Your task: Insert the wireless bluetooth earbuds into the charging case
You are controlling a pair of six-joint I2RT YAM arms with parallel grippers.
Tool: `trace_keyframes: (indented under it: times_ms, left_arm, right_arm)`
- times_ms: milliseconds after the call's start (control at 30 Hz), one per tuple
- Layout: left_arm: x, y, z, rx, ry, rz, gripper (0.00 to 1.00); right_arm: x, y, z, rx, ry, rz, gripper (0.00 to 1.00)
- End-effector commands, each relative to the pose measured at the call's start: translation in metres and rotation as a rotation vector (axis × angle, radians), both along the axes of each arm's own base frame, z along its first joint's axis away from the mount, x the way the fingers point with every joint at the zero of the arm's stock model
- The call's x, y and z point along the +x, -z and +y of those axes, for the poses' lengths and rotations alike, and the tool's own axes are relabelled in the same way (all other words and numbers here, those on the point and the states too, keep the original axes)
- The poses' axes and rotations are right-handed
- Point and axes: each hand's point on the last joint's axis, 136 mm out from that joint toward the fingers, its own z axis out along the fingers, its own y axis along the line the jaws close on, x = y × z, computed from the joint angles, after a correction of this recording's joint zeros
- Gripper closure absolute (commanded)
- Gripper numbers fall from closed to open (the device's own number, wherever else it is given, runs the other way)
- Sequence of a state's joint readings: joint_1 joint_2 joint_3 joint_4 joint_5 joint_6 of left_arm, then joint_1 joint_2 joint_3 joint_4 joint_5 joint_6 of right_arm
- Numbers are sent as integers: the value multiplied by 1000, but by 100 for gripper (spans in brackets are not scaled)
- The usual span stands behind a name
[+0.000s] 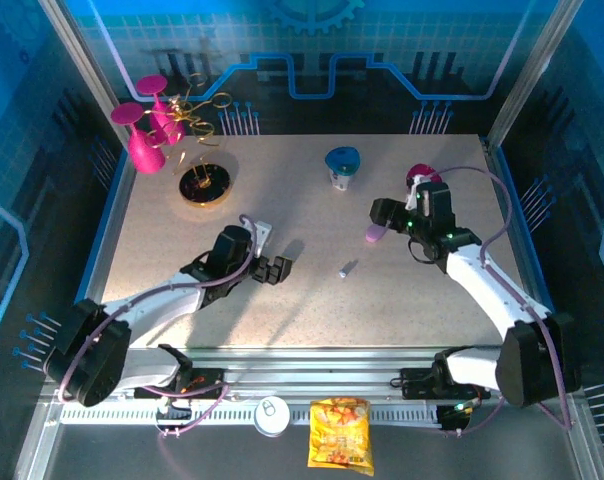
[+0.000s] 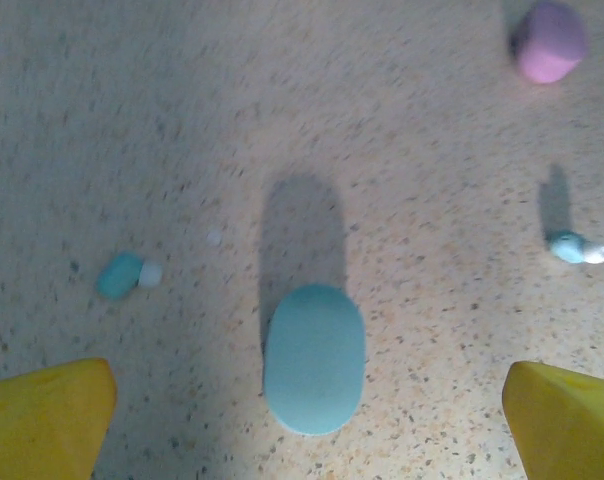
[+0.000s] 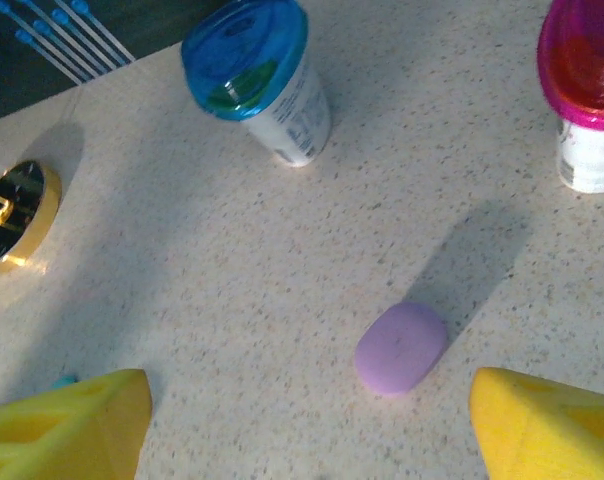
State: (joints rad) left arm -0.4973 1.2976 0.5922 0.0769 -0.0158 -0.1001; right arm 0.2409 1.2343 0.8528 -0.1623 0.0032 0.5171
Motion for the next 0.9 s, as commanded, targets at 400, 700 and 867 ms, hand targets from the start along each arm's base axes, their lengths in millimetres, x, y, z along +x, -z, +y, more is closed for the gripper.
trace_keyframes:
  times_ms: [400,700,867]
  left_arm:
    - [10,44,-19,-85,-126,373,1]
    - [12,44,-48,-253,-83,426,1]
    - [10,43,-64,-324,-67,462,1]
  right_arm:
    - [-36,28,22,-40,-88,79,17]
    - [-40,33,21,-38,-88,84,18]
    - [-42,36,18,-48,-81,88,18]
